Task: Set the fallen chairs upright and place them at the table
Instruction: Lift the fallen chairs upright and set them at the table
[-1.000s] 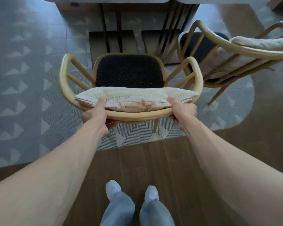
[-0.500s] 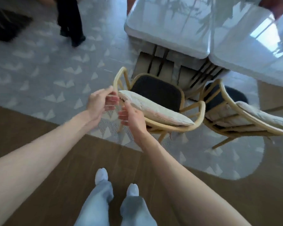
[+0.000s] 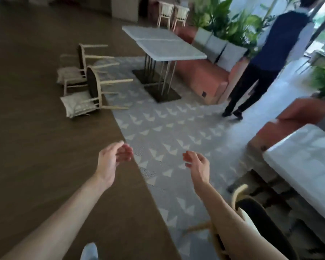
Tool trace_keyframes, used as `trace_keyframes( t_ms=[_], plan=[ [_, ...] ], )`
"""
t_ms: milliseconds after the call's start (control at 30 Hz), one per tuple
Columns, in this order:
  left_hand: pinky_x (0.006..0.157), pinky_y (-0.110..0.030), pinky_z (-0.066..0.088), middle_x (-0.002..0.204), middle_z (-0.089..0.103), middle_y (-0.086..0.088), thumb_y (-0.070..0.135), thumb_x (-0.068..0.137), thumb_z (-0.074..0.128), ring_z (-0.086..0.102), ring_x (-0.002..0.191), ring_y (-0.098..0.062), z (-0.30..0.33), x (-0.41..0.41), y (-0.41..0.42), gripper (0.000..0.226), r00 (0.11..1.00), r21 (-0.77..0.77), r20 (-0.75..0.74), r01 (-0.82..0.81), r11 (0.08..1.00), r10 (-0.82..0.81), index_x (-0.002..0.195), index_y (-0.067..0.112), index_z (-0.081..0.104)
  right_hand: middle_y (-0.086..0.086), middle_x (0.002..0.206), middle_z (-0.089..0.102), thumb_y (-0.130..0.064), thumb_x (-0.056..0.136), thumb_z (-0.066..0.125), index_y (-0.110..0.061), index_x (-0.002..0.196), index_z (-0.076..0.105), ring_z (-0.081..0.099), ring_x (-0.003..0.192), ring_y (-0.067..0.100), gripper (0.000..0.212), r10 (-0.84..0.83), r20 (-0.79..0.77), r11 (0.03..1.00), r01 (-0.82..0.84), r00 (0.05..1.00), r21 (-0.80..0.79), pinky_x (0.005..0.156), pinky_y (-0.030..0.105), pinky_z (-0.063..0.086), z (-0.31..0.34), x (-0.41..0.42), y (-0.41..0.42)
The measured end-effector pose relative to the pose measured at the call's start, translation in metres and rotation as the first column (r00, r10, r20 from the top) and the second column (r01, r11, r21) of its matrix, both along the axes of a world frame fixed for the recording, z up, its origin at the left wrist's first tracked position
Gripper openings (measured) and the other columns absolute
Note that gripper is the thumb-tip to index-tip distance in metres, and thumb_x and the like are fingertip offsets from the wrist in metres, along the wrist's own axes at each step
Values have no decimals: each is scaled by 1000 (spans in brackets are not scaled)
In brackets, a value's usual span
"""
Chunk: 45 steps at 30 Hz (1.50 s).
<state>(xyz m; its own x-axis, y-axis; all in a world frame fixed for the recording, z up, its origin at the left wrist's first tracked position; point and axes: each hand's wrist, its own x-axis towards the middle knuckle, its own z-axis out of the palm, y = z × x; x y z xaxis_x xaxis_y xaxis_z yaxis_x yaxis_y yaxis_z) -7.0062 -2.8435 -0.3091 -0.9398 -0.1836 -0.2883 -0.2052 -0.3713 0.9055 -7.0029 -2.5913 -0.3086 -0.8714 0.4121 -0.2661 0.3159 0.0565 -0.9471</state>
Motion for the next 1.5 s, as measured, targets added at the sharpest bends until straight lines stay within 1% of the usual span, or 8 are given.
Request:
trace_keyframes(
  t_ms=[200, 400, 533, 733, 900, 1167, 1333, 1500],
  plan=[
    [77, -40, 56, 94, 72, -21, 15, 100, 53, 70, 81, -28, -5, -80, -140, 22, 982, 62, -14, -186, 981, 187, 104, -2, 67, 3, 96, 79, -23, 97, 58, -12, 94, 77, 73, 91, 20, 22, 152, -77, 988, -153, 985, -5, 70, 20, 48, 4, -127, -152],
    [76, -37, 58, 96, 74, -19, 15, 101, 54, 72, 84, -28, 39, -199, -285, 22, 949, 22, -116, -294, 956, 294, 105, 0, 69, 1, 96, 78, -19, 101, 55, -16, 92, 76, 75, 92, 18, 23, 223, -220, 967, -244, 950, -77, 77, 24, 54, 31, -256, -301],
    [75, -35, 60, 98, 75, -19, 16, 102, 54, 74, 87, -29, 57, -278, -358, 23, 951, -75, -167, -274, 959, 258, 104, 1, 70, 4, 99, 78, -16, 103, 54, -13, 97, 75, 74, 96, 21, 22, 270, -258, 947, -304, 928, -104, 88, 33, 56, 39, -337, -373],
    [81, -41, 58, 98, 76, -20, 14, 102, 53, 73, 89, -31, 20, -398, -435, 21, 939, -110, -97, -339, 934, 330, 103, 2, 70, 17, 104, 75, -9, 102, 53, -6, 96, 74, 70, 102, 33, 22, 285, -264, 932, -331, 921, -149, 96, 46, 53, 8, -484, -455],
    [86, -44, 57, 103, 74, -22, 12, 102, 52, 73, 94, -33, 14, -495, -515, 22, 880, -103, -57, -475, 874, 472, 108, -1, 69, 22, 105, 75, -8, 102, 53, -9, 93, 74, 71, 90, 27, 23, 315, -203, 904, -359, 927, -233, 84, 33, 55, -10, -613, -544],
    [86, -43, 56, 100, 74, -25, 9, 102, 49, 72, 92, -35, 37, -600, -701, 23, 744, -140, -128, -668, 731, 656, 103, -4, 68, 10, 98, 77, -13, 99, 57, -16, 94, 74, 72, 97, 28, 18, 472, -220, 841, -511, 853, -176, 90, 43, 55, -12, -780, -731],
    [87, -44, 56, 98, 75, -24, 17, 103, 51, 74, 92, -35, 3, -703, -808, 28, 786, -107, -81, -618, 779, 613, 107, -6, 67, 4, 96, 79, -15, 98, 58, -17, 96, 75, 74, 94, 23, 17, 460, -205, 856, -493, 864, -156, 82, 34, 54, -44, -875, -835],
    [90, -48, 56, 100, 76, -20, 19, 102, 53, 73, 95, -36, -29, -808, -887, 26, 915, -160, 82, -379, 912, 395, 109, -2, 67, 7, 95, 78, -13, 99, 56, -15, 97, 73, 73, 89, 18, 17, 324, -86, 925, -334, 942, -180, 73, 26, 52, -64, -937, -902]
  ],
)
